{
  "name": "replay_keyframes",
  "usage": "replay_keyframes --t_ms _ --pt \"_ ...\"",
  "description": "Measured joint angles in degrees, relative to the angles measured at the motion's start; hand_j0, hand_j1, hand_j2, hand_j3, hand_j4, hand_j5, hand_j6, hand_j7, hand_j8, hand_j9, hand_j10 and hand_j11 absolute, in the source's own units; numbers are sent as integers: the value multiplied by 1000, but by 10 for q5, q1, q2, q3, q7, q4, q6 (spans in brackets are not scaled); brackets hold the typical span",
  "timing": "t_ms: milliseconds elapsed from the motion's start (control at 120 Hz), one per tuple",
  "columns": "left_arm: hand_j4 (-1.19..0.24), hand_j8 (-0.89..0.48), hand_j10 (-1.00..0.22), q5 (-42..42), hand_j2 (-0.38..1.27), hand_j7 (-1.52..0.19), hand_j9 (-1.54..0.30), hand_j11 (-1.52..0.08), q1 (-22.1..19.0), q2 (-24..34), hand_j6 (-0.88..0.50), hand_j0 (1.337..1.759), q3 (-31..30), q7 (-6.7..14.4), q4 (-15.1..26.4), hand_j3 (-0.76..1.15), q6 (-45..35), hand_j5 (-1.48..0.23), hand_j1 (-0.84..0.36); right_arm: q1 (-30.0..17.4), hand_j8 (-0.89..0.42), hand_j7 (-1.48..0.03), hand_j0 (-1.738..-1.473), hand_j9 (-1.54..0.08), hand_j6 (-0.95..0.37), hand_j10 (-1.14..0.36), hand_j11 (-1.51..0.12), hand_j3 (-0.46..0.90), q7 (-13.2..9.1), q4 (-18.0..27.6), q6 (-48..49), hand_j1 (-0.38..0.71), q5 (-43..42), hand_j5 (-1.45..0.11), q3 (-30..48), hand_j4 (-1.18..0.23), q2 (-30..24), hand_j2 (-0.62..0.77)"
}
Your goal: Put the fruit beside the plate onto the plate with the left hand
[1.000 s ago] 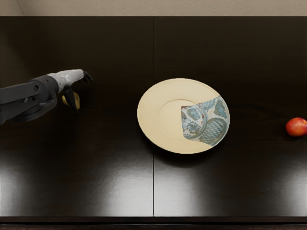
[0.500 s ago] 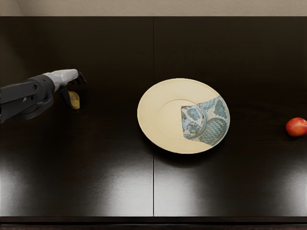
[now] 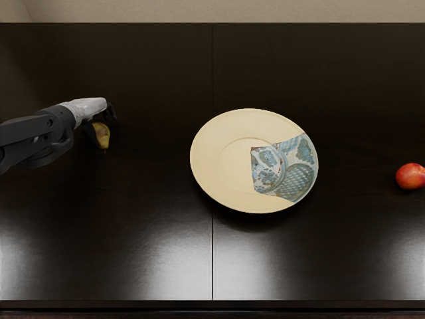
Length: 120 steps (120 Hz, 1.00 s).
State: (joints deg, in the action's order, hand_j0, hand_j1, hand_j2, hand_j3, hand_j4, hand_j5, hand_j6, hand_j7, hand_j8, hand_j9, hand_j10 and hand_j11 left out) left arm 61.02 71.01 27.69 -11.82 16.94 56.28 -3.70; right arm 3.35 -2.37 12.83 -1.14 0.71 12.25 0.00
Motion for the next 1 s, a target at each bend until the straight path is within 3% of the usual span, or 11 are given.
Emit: replay_keyframes --t_ms 175,483,625,792,917,975,1000 --pt "-445 -426 -443 -3 85 -579 -581 -582 2 -4 -446 1658 -7 1 0 0 1 -579 -268 0 -29 -38 -1658 -38 -29 -29 -38 0 0 0 0 -314 0 -38 0 -29 0 -6" --pt "-482 -372 -467 0 217 -636 -654 -653 1 -12 -450 1651 -12 5 -7 0 2 -627 -376 0 -29 -38 -1658 -38 -29 -29 -38 0 0 0 0 -314 0 -38 -1 -29 0 -6" --pt "-491 -345 -459 4 167 -692 -712 -709 1 -15 -437 1639 -16 6 -16 0 3 -655 -357 0 -29 -38 -1658 -38 -29 -30 -38 0 0 0 0 -314 0 -38 -1 -29 0 -6" --pt "-512 -288 -462 6 302 -729 -754 -753 1 -15 -370 1631 -22 6 -19 1 2 -671 -470 1 -29 -38 -1658 -38 -29 -30 -38 0 0 0 0 -314 0 -38 -1 -29 0 -6" --pt "-528 -273 -465 8 326 -730 -761 -758 1 -16 -337 1627 -24 7 -20 1 2 -673 -491 1 -29 -38 -1658 -38 -29 -30 -38 0 0 0 0 -314 0 -38 -1 -29 0 -6" --pt "-536 -270 -465 8 398 -728 -761 -755 2 -16 -338 1628 -25 7 -21 1 2 -681 -526 1 -29 -38 -1658 -38 -29 -30 -38 0 0 0 0 -314 0 -38 -1 -29 0 -6" --pt "-548 -283 -479 7 596 -717 -752 -748 2 -15 -356 1632 -25 6 -21 1 2 -670 -553 1 -29 -38 -1658 -38 -29 -30 -38 0 0 0 0 -314 0 -38 -1 -29 0 -6"
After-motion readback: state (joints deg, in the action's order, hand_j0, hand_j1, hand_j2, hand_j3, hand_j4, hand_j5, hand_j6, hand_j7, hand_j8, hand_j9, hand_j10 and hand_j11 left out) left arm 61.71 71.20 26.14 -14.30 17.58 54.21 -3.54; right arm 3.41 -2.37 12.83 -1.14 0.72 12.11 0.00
